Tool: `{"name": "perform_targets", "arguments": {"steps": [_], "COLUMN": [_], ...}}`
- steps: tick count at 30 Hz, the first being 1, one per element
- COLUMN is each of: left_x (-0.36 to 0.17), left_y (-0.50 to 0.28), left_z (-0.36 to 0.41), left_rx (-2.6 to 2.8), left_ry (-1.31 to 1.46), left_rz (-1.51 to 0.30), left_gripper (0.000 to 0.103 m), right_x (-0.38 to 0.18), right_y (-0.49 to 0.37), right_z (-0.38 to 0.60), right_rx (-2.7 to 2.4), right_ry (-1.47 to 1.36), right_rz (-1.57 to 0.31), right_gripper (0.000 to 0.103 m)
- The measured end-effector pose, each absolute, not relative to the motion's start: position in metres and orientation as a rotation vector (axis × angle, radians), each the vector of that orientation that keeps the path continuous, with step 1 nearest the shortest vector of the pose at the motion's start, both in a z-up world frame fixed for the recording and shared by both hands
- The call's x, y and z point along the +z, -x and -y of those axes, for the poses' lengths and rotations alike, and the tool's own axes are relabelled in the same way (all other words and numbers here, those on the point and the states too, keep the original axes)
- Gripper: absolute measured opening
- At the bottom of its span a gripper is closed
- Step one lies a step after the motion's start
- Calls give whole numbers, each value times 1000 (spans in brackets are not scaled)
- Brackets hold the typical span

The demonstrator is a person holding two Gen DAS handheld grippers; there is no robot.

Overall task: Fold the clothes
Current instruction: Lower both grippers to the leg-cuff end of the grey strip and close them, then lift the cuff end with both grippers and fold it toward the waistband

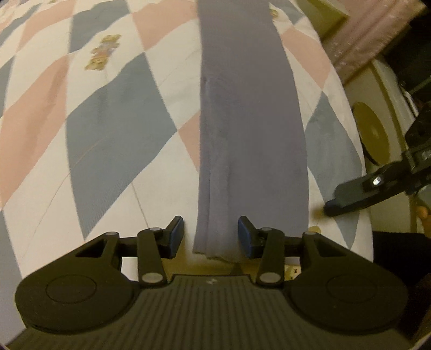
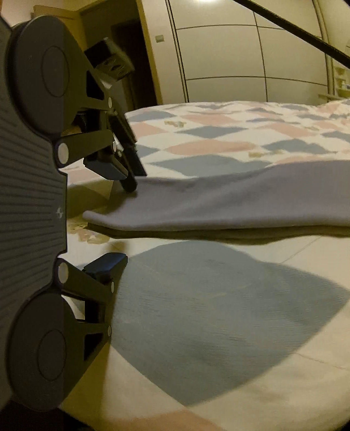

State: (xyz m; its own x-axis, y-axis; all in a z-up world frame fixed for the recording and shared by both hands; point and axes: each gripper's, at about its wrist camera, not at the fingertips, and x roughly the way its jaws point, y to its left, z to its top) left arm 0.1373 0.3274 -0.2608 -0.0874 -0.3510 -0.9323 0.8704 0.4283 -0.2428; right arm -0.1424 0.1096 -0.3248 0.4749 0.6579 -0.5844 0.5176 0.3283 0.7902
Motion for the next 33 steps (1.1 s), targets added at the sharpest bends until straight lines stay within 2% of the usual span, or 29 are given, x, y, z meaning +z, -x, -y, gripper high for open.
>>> {"name": "perform_targets", "arguments": {"steps": [6, 14, 17, 18, 23, 26, 29, 31, 33], "left_x": [-272, -295, -299, -299, -303, -304, -307, -309, -306], "left_y": [-152, -168, -175, -176, -177, -175, -174, -174, -176], "left_z": [-325, -333, -339, -340, -339, -338, -337, -338, -341], "left_rx": [-1204, -1297, -1306, -1307, -1311, -1309, -1303, -1291, -1284], "left_ry": [-494, -378, -327, -326, -295, -297, -278, -254, -221], "left_rz": [-1312, -1393, -1410, -1411, -1431, -1433, -1446, -1459, -1465], "left_gripper": [40, 39, 30, 24, 16, 16, 12, 7, 6], "right_x": [-329, -340, -344, -344, -346, -351, -361, -368, -365], "right_y": [147, 130, 126, 123, 119, 115, 116, 119, 118], "right_z": [-125, -149, -158, -161, -168, -168, -164, -160, -158], "right_rx": [41, 61, 79, 85, 110, 140, 172, 196, 223], "right_ry": [-1248, -1185, -1165, -1154, -1128, -1147, -1165, -1204, -1219], "right_rz": [-1193, -1218, -1221, -1221, -1227, -1227, -1224, -1207, -1199], "right_gripper": [52, 52, 52, 52, 41, 28, 5, 3, 5]}}
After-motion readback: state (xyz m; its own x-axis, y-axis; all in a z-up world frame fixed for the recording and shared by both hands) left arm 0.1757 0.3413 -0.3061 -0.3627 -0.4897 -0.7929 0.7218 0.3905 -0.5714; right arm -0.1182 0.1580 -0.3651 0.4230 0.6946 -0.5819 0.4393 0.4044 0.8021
